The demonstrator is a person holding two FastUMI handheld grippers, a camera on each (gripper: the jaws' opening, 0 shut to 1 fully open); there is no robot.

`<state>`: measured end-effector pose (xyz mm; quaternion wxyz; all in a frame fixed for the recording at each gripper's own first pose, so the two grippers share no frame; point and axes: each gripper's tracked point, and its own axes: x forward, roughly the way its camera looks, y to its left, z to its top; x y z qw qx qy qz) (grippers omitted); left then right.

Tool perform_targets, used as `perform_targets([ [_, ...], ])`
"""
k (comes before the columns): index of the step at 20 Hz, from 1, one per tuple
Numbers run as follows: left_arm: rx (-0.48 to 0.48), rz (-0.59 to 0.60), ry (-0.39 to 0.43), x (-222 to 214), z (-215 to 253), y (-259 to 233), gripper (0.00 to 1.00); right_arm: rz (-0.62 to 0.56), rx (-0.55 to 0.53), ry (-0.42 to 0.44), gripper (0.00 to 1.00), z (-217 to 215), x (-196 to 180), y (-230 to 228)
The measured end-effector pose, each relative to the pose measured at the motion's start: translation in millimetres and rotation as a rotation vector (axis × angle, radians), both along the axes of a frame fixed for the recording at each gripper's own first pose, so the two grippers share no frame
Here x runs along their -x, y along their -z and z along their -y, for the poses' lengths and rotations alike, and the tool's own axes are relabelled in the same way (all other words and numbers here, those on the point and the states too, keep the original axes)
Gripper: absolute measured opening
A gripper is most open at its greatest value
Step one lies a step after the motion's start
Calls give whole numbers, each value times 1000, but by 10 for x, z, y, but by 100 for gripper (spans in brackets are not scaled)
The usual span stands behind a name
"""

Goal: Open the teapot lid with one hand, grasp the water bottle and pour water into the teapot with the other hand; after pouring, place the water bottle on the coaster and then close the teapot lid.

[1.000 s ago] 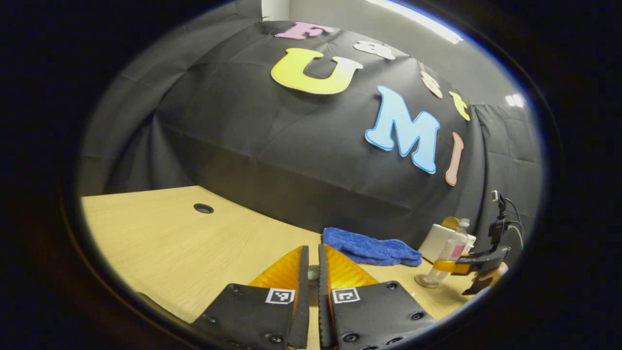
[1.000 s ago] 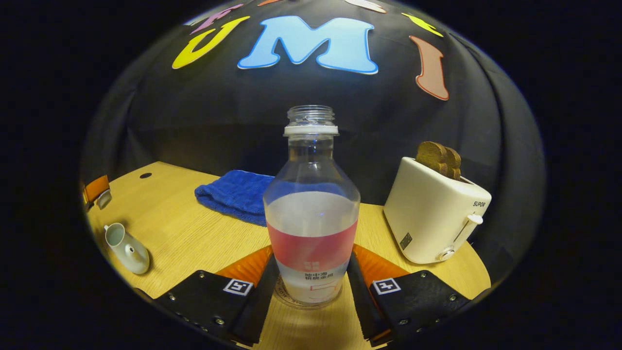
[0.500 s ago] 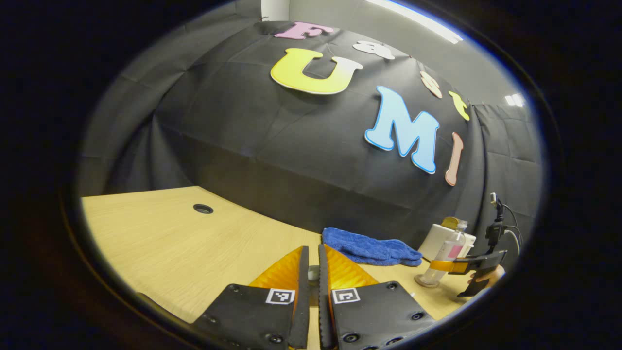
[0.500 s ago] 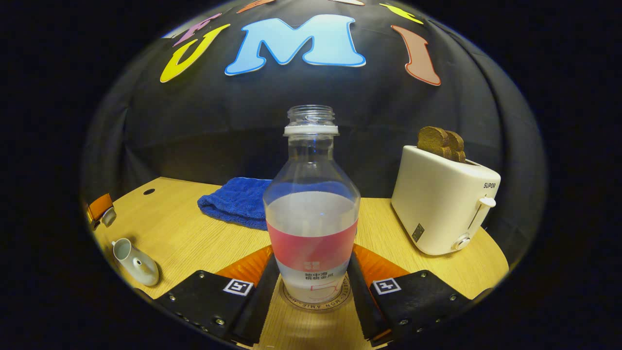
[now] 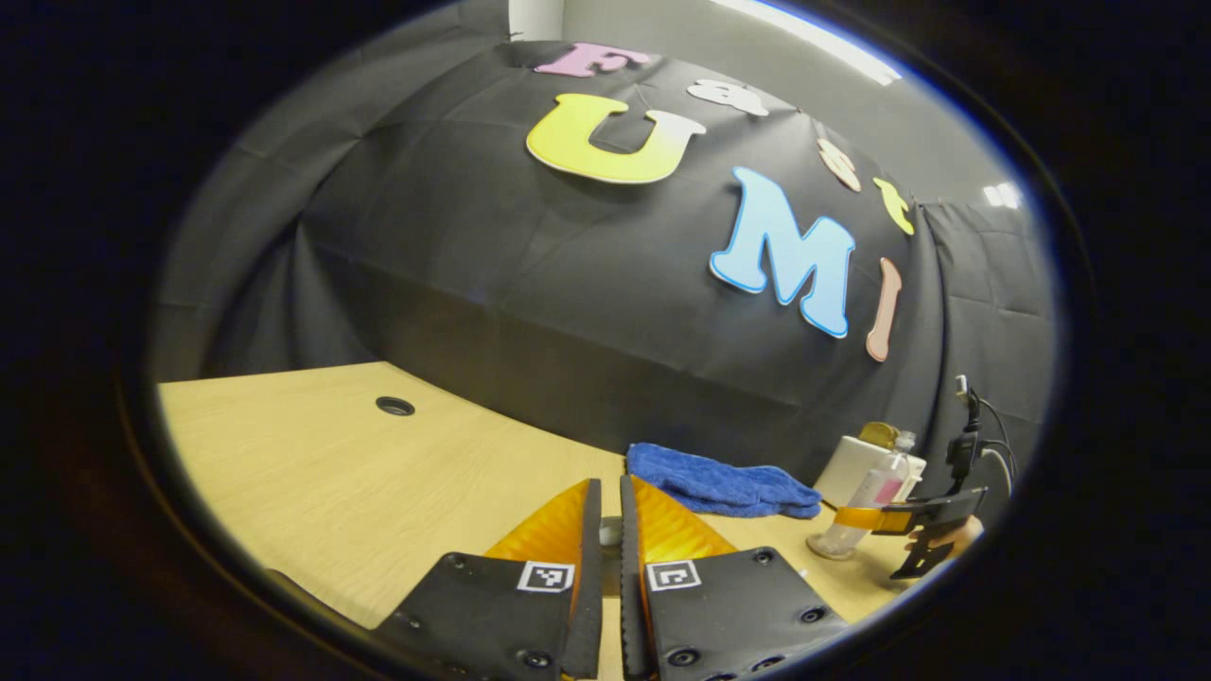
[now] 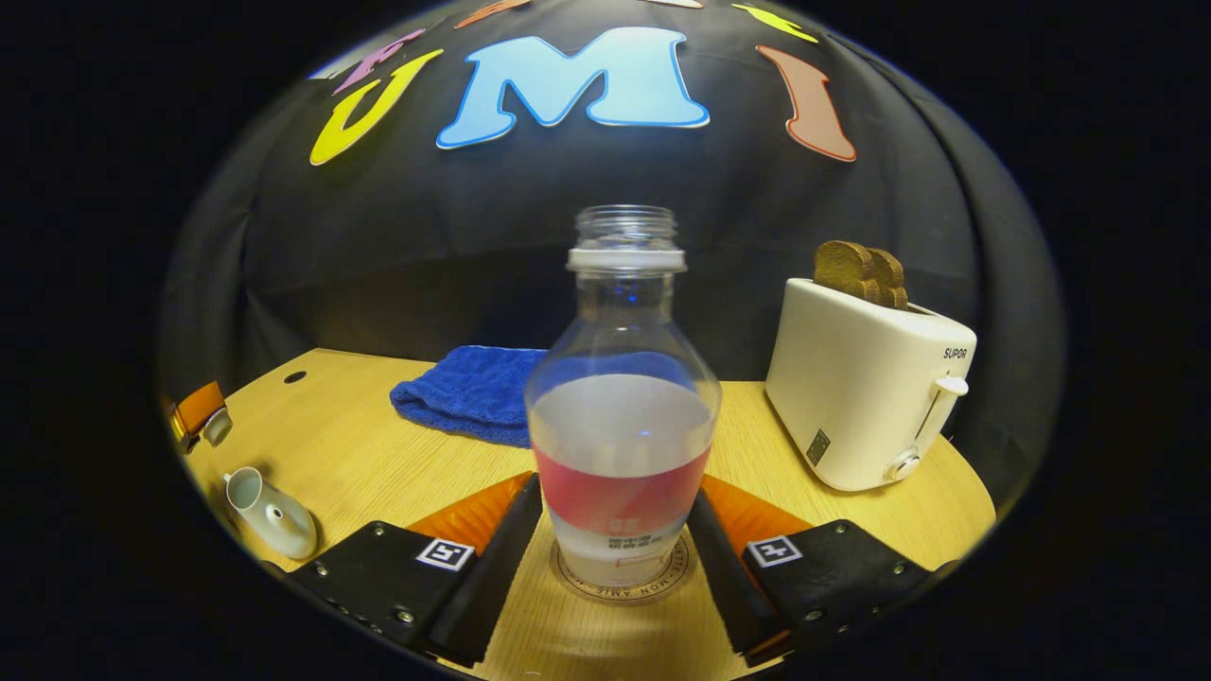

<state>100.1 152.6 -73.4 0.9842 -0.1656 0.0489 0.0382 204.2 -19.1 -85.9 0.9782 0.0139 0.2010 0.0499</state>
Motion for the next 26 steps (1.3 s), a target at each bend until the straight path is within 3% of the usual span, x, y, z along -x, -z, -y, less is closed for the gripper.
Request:
perform_targets([
  [3, 5, 4, -1, -7, -4, -8, 17, 14, -6, 8, 98, 9, 15, -47],
  [5, 4, 4, -1, -5, -3, -8, 17, 21, -12, 10, 98, 6, 43, -104],
  [6, 3, 3, -1, -7, -6, -10, 11, 27, -11, 11, 98, 16, 62, -146],
  [7, 3, 3, 0, -9, 0, -8, 17, 37, -5, 11, 98, 4, 88, -179],
  [12, 5, 5, -1, -3, -2, -19, 17, 94, 10, 47, 97, 94, 307, -348],
  [26, 8, 2, 3, 2, 12, -3, 14, 173, -22, 38, 97, 5, 1389, -367],
])
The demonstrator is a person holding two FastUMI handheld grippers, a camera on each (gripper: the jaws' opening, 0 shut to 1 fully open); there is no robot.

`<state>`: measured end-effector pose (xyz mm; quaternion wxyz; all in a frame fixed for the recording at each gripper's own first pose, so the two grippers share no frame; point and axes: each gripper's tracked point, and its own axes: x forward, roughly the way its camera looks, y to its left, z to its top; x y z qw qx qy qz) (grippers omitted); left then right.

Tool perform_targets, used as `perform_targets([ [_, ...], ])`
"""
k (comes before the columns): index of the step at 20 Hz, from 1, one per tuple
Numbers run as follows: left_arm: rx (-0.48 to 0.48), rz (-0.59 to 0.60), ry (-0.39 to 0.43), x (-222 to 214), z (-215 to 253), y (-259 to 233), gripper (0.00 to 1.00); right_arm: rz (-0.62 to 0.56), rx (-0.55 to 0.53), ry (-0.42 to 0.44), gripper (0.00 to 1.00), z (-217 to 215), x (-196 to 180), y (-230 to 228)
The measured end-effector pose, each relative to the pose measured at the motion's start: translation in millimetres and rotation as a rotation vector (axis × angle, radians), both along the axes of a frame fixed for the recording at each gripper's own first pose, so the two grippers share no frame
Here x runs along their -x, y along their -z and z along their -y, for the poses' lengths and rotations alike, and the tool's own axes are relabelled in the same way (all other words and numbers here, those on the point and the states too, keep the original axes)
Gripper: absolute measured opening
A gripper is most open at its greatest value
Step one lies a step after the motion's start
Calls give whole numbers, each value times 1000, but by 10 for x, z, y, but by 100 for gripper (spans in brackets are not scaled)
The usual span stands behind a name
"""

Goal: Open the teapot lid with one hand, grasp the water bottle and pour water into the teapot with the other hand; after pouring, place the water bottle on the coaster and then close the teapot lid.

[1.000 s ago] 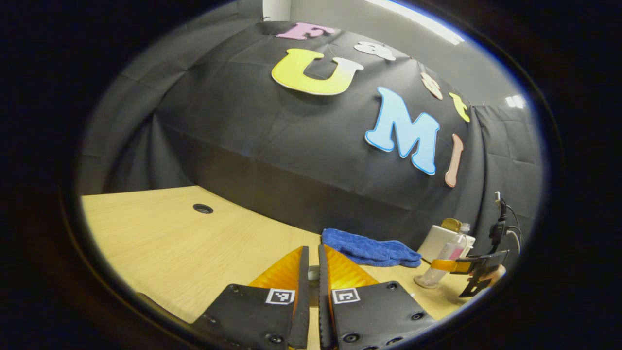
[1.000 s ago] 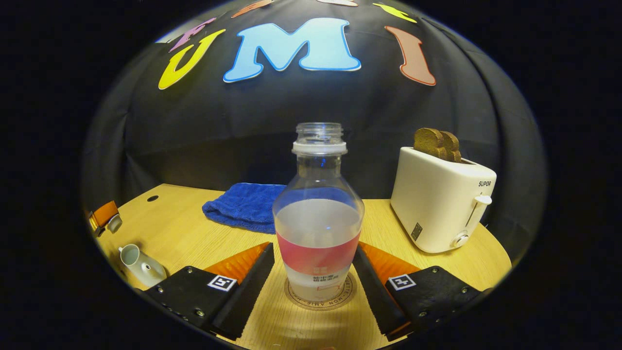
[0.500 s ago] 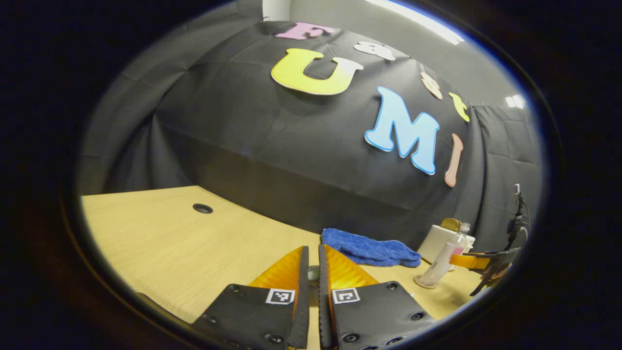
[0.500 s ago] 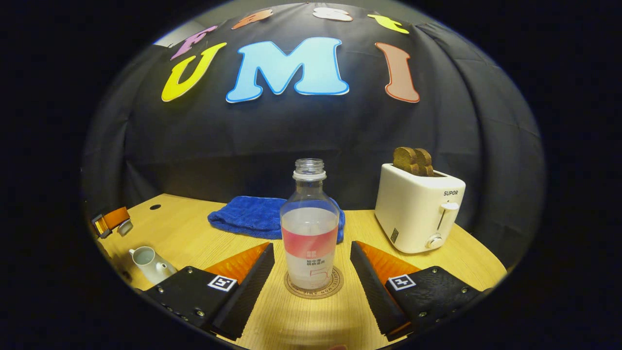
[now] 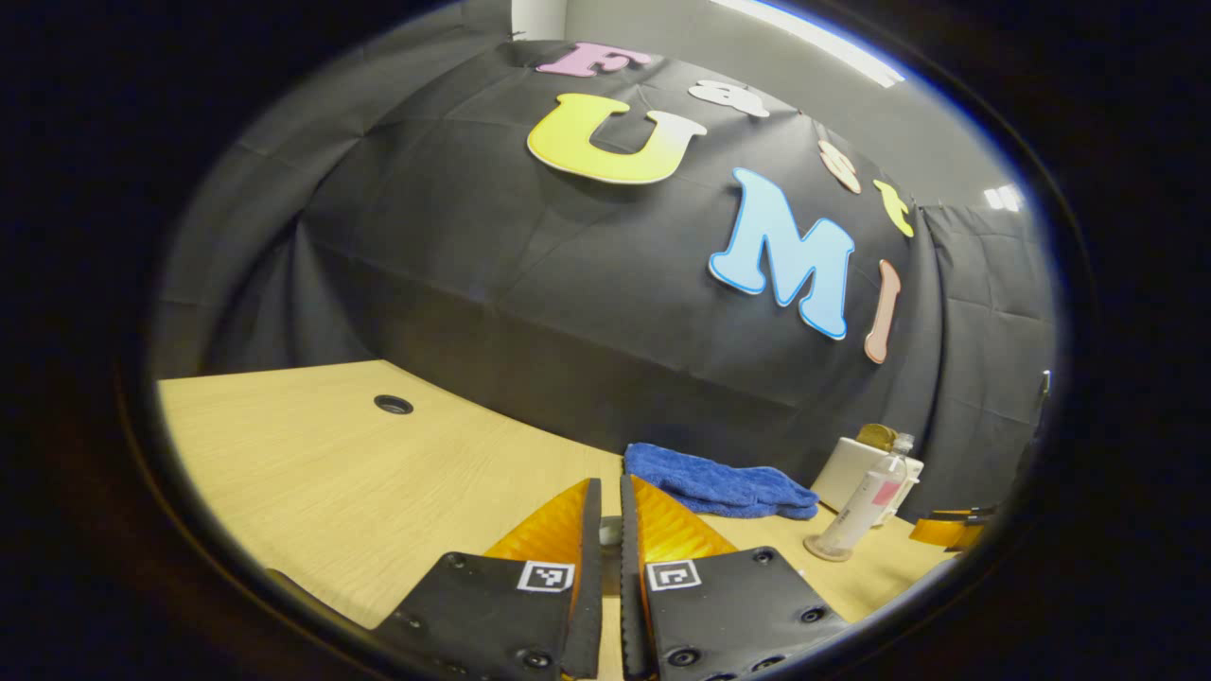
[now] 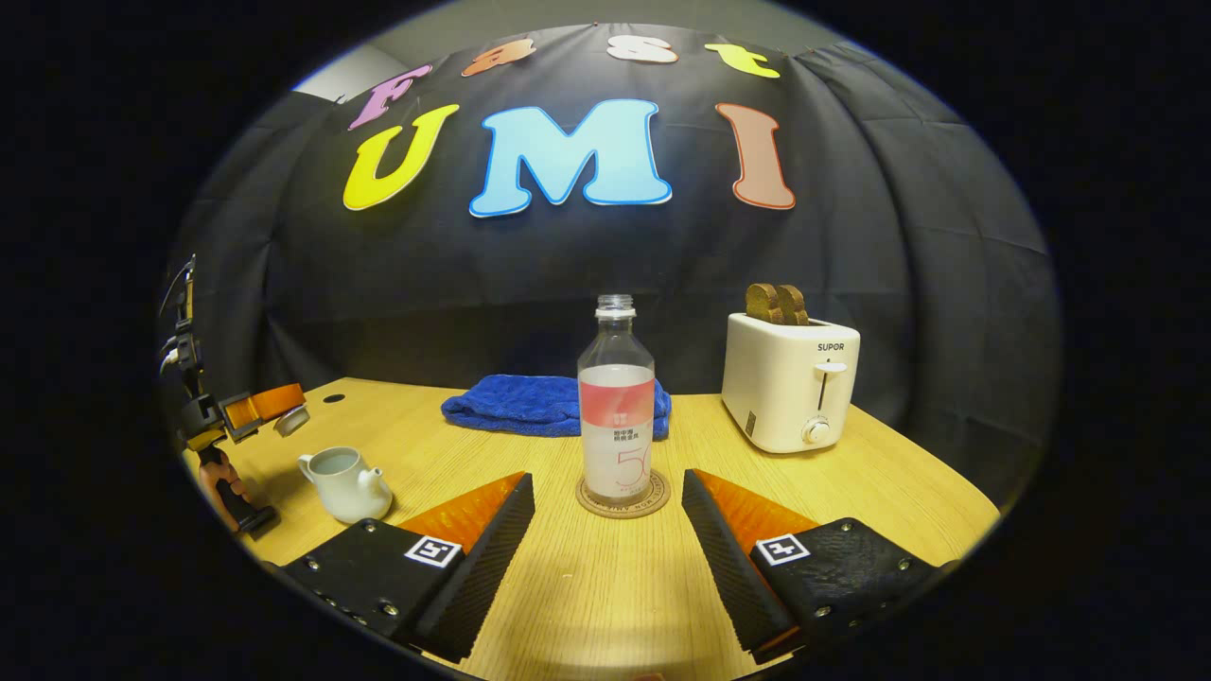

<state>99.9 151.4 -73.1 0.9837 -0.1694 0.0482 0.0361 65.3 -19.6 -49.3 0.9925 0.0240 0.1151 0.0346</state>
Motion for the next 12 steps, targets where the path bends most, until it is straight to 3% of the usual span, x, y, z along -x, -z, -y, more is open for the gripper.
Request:
perform_targets([
  [2, 0, 0, -1, -2, 2, 0, 17, 21, 19, -11, 97, -63, 125, -5],
  [9, -31, -11, -17, 2, -4, 1, 14, 38, 4, -49, 97, -275, 495, 27],
  [12, -46, 25, -15, 45, 84, -221, 14, 62, -10, -62, 97, -287, 580, -10],
])
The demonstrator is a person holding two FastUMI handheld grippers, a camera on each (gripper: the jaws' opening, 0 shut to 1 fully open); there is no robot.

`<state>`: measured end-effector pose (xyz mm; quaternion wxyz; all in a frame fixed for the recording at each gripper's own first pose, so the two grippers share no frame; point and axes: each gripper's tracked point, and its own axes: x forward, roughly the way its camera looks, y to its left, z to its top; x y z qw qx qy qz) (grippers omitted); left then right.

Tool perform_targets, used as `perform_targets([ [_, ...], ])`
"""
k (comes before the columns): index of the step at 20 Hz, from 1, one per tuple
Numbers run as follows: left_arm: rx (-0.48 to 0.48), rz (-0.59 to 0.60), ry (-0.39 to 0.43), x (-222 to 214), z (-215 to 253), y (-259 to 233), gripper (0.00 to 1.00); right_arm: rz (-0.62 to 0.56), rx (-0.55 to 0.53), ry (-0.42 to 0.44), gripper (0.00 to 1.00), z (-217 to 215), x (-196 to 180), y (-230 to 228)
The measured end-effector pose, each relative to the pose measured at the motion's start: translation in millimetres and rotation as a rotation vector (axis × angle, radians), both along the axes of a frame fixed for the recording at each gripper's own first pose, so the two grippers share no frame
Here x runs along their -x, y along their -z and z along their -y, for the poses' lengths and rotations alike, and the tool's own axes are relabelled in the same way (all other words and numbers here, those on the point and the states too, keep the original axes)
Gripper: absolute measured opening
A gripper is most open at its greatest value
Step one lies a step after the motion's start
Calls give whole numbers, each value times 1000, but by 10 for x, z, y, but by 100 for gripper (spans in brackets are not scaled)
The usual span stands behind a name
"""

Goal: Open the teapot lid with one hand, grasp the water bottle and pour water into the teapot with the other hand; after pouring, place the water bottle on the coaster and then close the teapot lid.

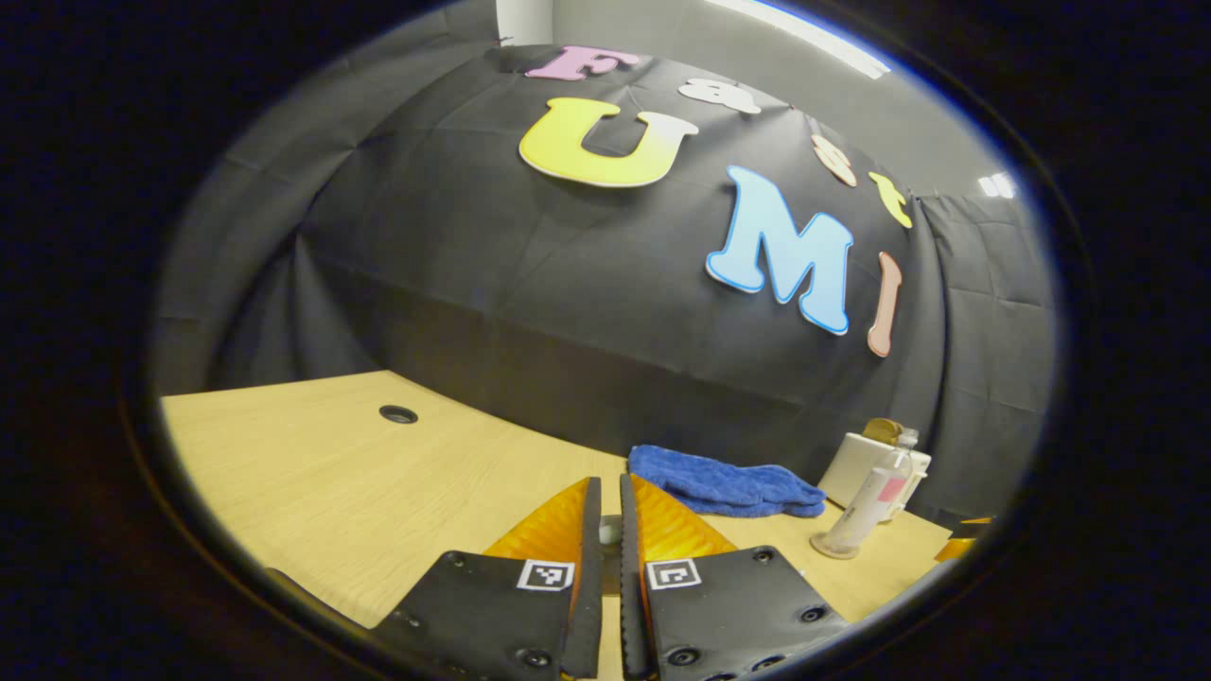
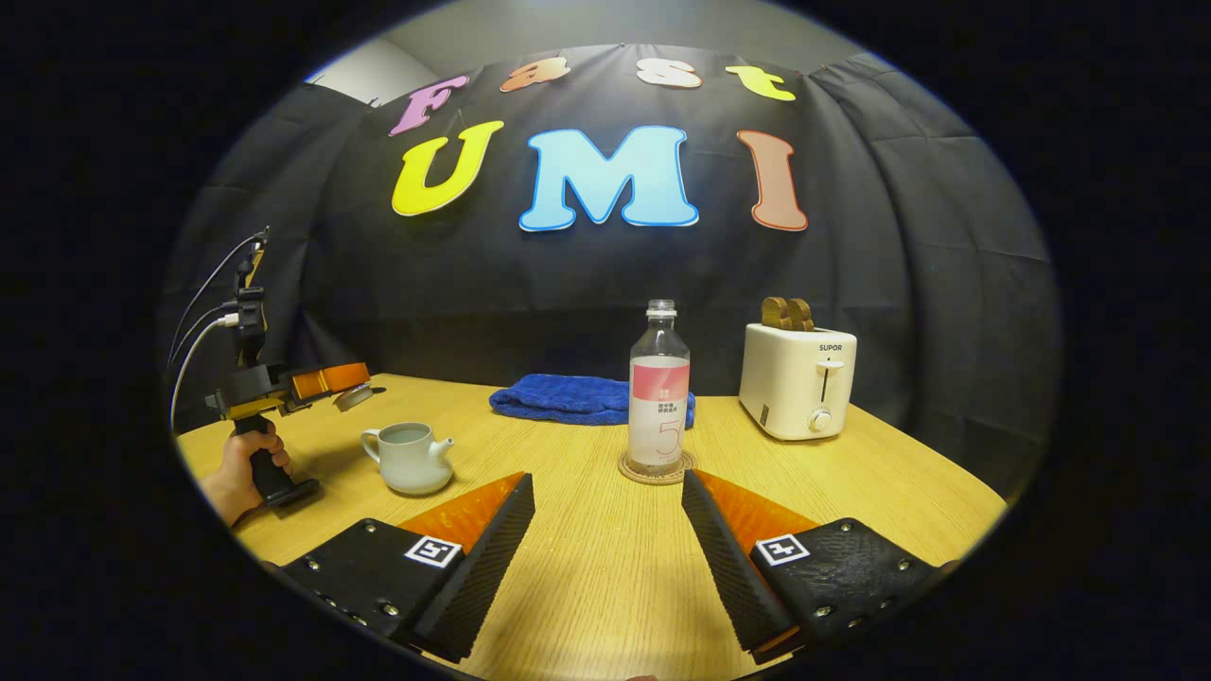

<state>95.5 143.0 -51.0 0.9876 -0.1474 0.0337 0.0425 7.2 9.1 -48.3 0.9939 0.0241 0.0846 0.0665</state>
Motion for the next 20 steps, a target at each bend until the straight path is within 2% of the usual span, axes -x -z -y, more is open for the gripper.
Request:
perform_targets([
  [2, -5, 27, 11, 65, 118, -166, 14, 8, -25, -8, 97, 0, 23, -38],
  [3, -12, 47, 24, 102, 218, -268, 17, 12, -28, -2, 97, 33, 22, -35],
  [4, -28, 57, 37, 130, 328, -333, 14, 10, -28, 5, 97, 57, 24, -34],
  [6, -78, 56, 72, 143, 575, -366, 17, 5, -29, 7, 97, 40, 31, -14],
  [7, -99, 43, 93, 134, 696, -316, 14, 1, -28, 6, 97, 28, 24, -4],
  [9, -133, 14, 137, 96, 905, -176, 15, -10, -17, -3, 97, -2, 24, 28],
  [12, -192, -38, 165, 27, 997, 4, 17, -20, -3, -17, 97, -57, 30, 69],
  [13, -190, -44, 182, 13, 1038, 26, 14, -28, -2, -21, 97, -70, 34, 91],
  [14, -189, -49, 190, -6, 1067, 55, 17, -37, -3, -26, 97, -76, 30, 110],
  [19, -233, -93, 207, -37, 1131, 209, 17, -29, -3, -31, 97, -93, 31, 77],
  [20, -235, -101, 212, -52, 1140, 234, 14, -26, 0, -30, 97, -98, 29, 85],
])
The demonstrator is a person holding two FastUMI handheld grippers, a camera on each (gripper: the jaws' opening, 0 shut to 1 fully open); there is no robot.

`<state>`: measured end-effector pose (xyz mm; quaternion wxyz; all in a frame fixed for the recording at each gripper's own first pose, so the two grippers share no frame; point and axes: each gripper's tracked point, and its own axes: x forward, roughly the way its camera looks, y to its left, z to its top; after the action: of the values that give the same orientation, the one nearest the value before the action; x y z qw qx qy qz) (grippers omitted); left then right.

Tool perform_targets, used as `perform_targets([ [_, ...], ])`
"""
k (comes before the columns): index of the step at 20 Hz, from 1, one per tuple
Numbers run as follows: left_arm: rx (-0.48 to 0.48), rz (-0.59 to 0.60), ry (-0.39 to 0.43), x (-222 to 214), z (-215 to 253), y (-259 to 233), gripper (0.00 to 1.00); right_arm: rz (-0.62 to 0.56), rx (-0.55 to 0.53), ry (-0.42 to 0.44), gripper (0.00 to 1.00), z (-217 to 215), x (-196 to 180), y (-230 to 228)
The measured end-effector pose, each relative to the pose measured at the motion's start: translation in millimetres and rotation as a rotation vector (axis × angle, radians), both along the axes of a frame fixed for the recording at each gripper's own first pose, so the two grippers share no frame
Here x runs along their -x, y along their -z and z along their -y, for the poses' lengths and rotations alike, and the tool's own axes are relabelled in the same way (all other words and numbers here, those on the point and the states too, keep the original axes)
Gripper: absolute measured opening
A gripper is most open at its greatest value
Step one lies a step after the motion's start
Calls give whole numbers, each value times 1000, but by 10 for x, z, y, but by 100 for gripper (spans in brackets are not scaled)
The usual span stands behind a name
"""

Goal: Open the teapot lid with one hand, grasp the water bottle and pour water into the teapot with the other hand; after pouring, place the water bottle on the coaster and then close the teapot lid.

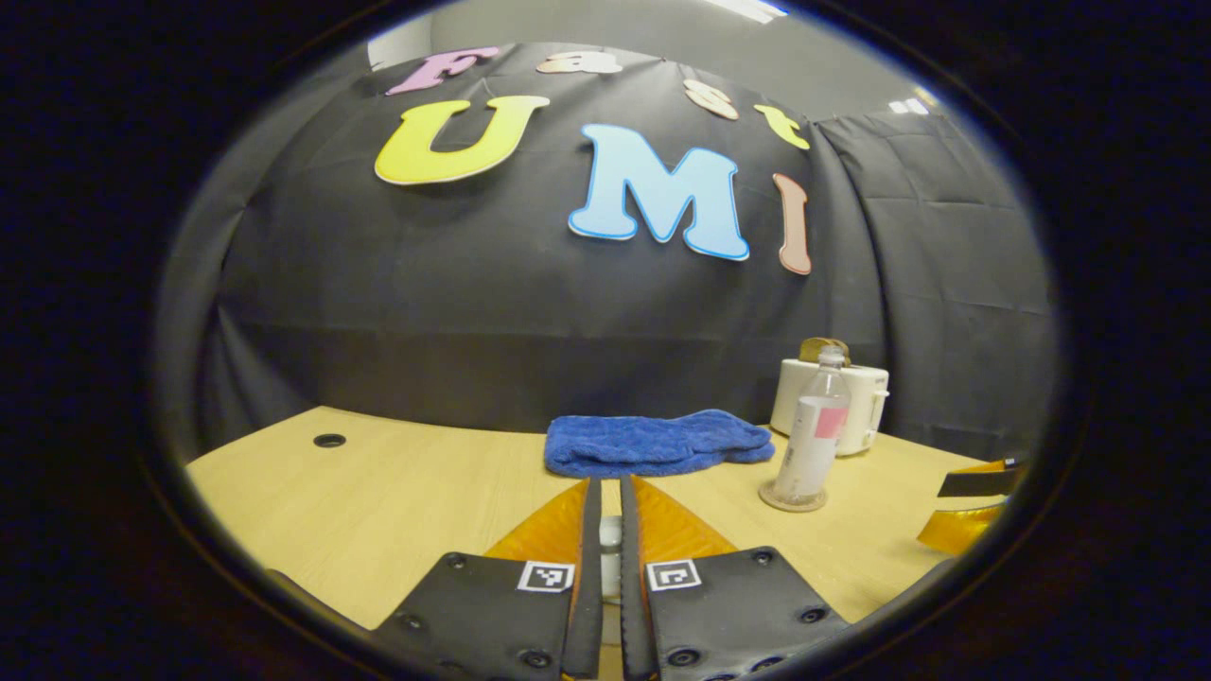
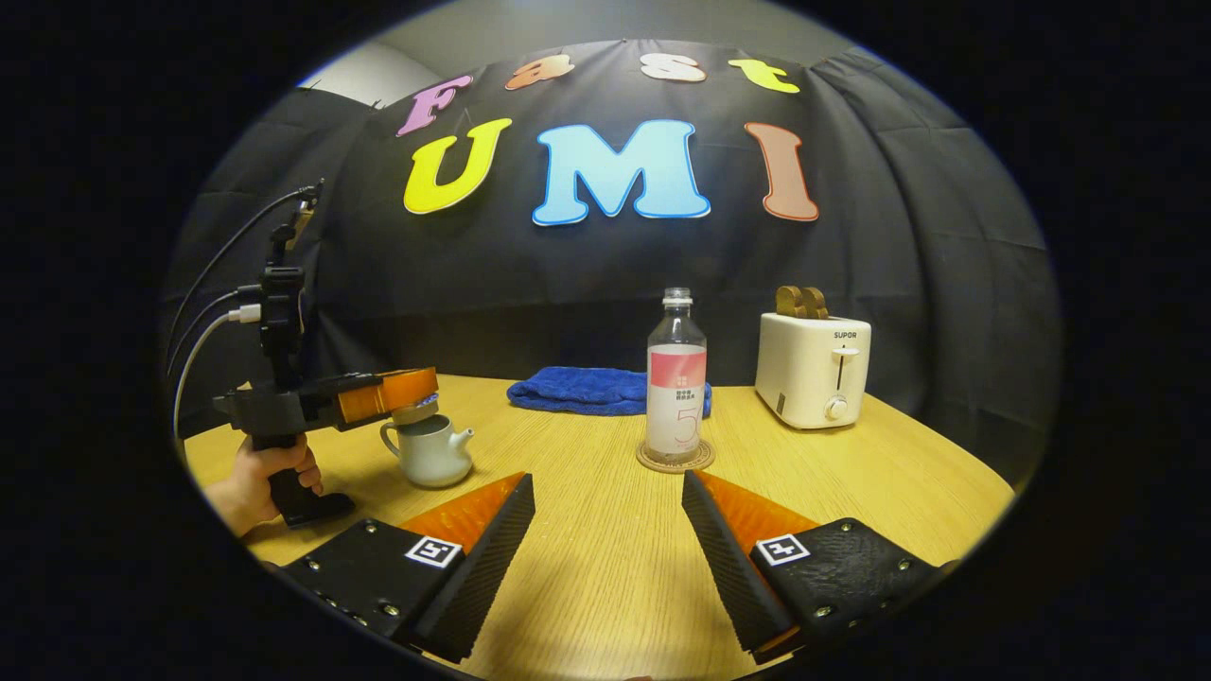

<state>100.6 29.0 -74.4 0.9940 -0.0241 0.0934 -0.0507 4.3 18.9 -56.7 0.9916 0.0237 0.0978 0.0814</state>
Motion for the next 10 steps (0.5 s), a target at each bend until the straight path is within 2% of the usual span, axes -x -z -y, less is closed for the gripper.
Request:
perform_targets([
  [3, -30, -3, 5, -16, 37, 33, 17, -14, -9, -9, 97, -24, 1, 30],
  [10, -51, -37, 5, -50, 81, 167, 17, -22, -11, -12, 97, -33, 6, 50],
])
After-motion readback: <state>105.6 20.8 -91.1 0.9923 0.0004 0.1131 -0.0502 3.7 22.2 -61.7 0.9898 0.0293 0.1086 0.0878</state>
